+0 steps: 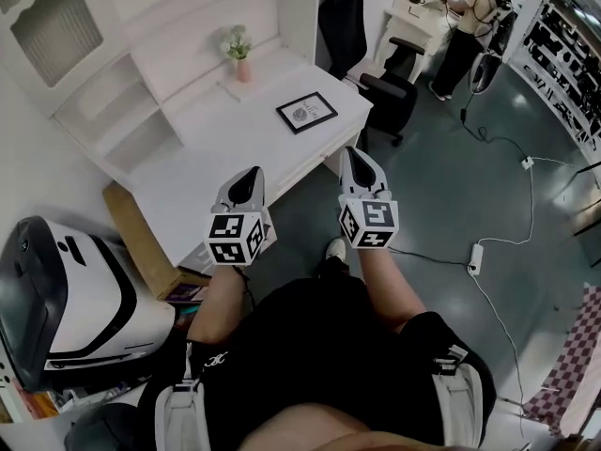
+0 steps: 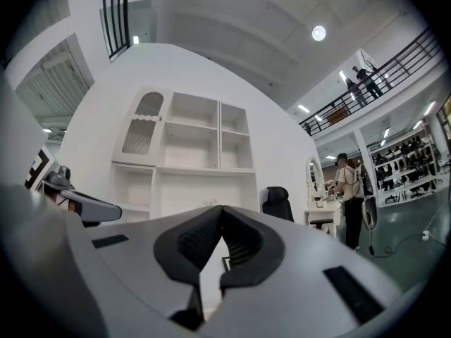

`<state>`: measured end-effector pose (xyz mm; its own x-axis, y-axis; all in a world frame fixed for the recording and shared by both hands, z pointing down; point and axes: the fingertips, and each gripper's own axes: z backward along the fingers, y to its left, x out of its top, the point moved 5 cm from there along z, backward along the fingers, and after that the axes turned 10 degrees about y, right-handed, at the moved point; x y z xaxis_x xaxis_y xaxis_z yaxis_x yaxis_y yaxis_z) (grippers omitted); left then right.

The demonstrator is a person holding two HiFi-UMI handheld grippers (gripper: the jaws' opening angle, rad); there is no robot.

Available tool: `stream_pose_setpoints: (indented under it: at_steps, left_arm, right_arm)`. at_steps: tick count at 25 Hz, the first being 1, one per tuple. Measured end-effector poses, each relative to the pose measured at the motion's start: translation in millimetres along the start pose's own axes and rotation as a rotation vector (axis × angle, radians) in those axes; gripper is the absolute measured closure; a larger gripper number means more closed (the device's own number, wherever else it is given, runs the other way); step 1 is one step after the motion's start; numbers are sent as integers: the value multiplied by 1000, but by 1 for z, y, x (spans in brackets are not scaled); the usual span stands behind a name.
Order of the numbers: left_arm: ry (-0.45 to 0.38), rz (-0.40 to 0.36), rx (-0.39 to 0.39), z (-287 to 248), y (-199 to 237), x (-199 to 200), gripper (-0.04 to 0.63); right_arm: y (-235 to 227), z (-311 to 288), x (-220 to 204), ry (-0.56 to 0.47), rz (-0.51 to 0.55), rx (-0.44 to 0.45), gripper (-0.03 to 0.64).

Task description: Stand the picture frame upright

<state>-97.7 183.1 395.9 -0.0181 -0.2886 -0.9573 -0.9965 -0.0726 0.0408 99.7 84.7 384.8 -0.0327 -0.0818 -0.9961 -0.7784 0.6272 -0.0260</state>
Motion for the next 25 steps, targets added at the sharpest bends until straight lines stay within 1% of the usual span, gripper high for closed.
stream_pose_setpoints:
  at_steps: [5,9,13,20,25]
  left_arm:
    - [9,4,13,-73,7,29,578]
    - [23,-6,45,-119,12,51,578]
    - [35,8,71,-163,18,69,578]
    - [20,22,115,-231,20,98,578]
    - [32,33,129,-261,25,108,578]
  right_arm:
    - [-48,-67,13,8,-7,22,615]
    - [-79,-112,21,19,-20,51,615]
    - [-106,-152,27,31,-22,80,615]
    - [-148,-216,34,50,1,141,615]
    - [-163,-244,35,72,1,167,616]
